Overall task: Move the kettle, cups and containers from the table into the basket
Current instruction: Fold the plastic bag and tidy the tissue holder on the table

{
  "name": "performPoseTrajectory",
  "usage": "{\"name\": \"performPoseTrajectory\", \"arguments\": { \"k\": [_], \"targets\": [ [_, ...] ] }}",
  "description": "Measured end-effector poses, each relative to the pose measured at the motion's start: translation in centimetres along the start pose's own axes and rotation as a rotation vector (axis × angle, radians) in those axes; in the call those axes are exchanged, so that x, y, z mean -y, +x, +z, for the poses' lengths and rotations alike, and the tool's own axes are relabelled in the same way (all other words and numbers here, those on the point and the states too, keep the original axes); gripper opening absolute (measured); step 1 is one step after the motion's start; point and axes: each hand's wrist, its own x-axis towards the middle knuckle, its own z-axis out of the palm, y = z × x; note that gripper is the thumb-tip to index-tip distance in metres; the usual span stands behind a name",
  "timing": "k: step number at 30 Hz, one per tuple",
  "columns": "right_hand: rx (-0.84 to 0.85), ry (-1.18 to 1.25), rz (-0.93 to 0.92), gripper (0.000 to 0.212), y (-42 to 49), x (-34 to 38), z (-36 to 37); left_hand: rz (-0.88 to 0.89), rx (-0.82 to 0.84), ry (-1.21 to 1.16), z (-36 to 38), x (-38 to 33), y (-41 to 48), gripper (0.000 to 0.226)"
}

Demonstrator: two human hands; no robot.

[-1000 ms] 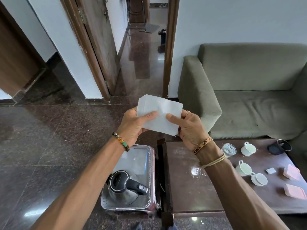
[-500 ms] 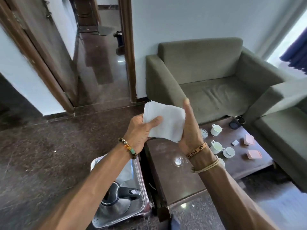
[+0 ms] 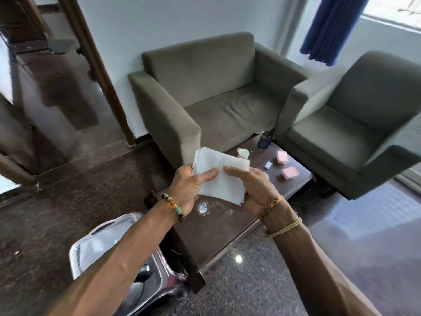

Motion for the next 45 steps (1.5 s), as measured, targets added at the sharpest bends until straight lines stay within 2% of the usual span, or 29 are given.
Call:
{"name": "performPoseTrajectory", "arguments": {
  "k": [3,7,13,16,18,23,28,30,35,38,41,45],
  "targets": [
    [-0.076,-0.084,-0.078,0.021,-1.0,0.9,-4.6,0.007,-0.021,0.088,4.2,2.1,0.9,0.034],
    [-0.204,-0.202,-0.179,0.027,-1.8,2.5,-10.9,0.051,0.004,0.23,10.4,4.3,2.2,0.023],
    [-0.241,-0.235,-0.282,0.003,-2.8,5.8,-19.6,0.131,0.013,0.369,18.9,6.6,4.6,0.022],
    [-0.247,-0.185,-0.278,0.006,-3.1,8.0,-23.5,0.103,0.047,0.345,22.5,7.8,6.4,0.02],
    [-0.276,-0.155,-0.273,0.015,-3.2,9.1,-25.5,0.055,0.096,0.297,24.2,8.6,7.5,0.024],
    [-0.347,-0.108,-0.264,0.028,-3.0,10.7,-29.9,-0.025,0.157,0.294,27.5,10.3,10.4,0.054],
    [-0.411,-0.1,-0.252,0.024,-1.2,11.8,-33.3,-0.07,0.21,0.327,29.8,11.5,14.1,0.067],
    [-0.439,-0.125,-0.255,0.02,-0.1,12.6,-34.5,-0.091,0.225,0.323,30.7,11.8,16.3,0.064],
    [-0.525,-0.133,-0.257,0.029,3.6,15.8,-37.0,-0.12,0.312,0.294,33.6,11.2,21.7,0.056],
    [-0.574,-0.158,-0.283,0.026,5.9,17.9,-38.3,-0.145,0.308,0.292,35.1,10.5,24.4,0.043],
    [-0.618,-0.308,-0.318,0.011,8.3,19.5,-39.0,-0.102,0.302,0.367,36.3,9.6,27.3,0.026],
    [-0.632,-0.544,-0.342,0.011,11.6,21.3,-39.8,0.019,0.222,0.456,37.6,9.0,30.3,0.017]
  ]
}}
